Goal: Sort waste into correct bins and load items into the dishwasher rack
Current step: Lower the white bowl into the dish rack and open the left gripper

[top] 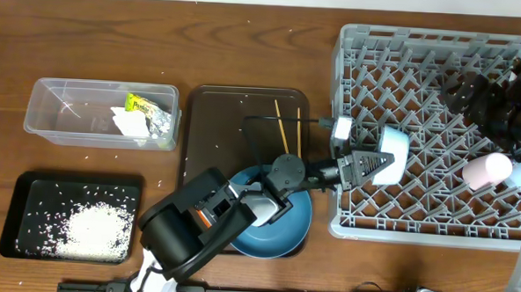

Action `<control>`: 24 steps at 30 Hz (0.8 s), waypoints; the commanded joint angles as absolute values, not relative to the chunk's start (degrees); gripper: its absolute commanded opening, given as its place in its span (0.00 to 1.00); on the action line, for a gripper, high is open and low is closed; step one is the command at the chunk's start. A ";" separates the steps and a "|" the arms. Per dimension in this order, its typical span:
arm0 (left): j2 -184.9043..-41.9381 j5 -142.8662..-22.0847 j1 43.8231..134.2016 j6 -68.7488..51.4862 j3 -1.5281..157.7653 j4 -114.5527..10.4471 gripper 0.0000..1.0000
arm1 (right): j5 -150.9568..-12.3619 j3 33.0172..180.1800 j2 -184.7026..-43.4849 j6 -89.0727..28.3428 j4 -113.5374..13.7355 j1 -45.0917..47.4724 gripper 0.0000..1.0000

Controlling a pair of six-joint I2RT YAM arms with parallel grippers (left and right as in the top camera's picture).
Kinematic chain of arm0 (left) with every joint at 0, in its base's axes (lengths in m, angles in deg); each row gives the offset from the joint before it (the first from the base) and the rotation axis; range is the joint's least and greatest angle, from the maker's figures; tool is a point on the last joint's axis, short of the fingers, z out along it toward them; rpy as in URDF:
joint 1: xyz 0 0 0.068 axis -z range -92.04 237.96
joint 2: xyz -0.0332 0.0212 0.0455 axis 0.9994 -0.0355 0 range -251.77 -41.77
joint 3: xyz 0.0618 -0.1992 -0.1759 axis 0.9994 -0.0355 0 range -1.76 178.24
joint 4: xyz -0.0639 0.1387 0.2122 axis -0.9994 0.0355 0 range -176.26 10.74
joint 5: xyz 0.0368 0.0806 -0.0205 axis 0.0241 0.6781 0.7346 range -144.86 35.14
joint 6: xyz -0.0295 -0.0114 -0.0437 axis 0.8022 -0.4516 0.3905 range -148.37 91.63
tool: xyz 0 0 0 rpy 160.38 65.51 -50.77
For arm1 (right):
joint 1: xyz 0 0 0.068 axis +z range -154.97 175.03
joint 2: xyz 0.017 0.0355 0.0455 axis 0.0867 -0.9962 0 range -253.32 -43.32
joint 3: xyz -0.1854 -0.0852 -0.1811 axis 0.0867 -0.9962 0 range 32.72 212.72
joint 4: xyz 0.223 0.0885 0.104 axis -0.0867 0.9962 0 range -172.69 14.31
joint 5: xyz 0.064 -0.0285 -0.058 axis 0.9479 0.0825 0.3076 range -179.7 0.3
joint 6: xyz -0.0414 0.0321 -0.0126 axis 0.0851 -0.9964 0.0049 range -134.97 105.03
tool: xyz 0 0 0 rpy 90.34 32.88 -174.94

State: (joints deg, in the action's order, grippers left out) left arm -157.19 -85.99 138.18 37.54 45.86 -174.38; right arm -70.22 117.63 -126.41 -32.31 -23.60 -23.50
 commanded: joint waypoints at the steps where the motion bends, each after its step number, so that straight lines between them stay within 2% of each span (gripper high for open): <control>1: -157.45 -86.37 138.29 38.20 47.10 -172.30 0.06 | -70.46 117.78 -126.48 -31.17 -23.46 -23.54 0.93; 8: -157.45 -86.39 138.14 36.45 47.08 -165.46 0.07 | -70.48 117.78 -126.48 -31.17 -23.22 -23.54 0.93; 12: -157.45 -86.37 137.72 35.16 47.08 -164.71 0.27 | -70.48 117.78 -126.48 -31.15 -23.22 -23.54 0.93; 15: -157.45 -86.37 137.13 34.24 47.08 -163.53 0.37 | -70.98 117.78 -126.48 -31.15 -23.14 -23.54 0.93; 17: -157.45 -86.39 136.52 34.24 47.08 -162.05 0.39 | -71.55 117.78 -126.48 -31.15 -23.03 -23.54 0.93; 23: -157.36 -89.51 134.64 31.88 47.08 -161.74 0.57 | -71.75 117.78 -126.48 -30.98 -23.07 -23.54 0.93; 24: -157.36 -89.88 134.18 31.57 47.08 -161.74 0.67 | -71.75 117.78 -126.48 -30.98 -23.07 -23.54 0.93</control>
State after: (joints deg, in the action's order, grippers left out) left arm -157.19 -87.48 135.34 34.09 45.99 -161.22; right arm -71.22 117.63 -126.41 -32.11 -23.27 -23.50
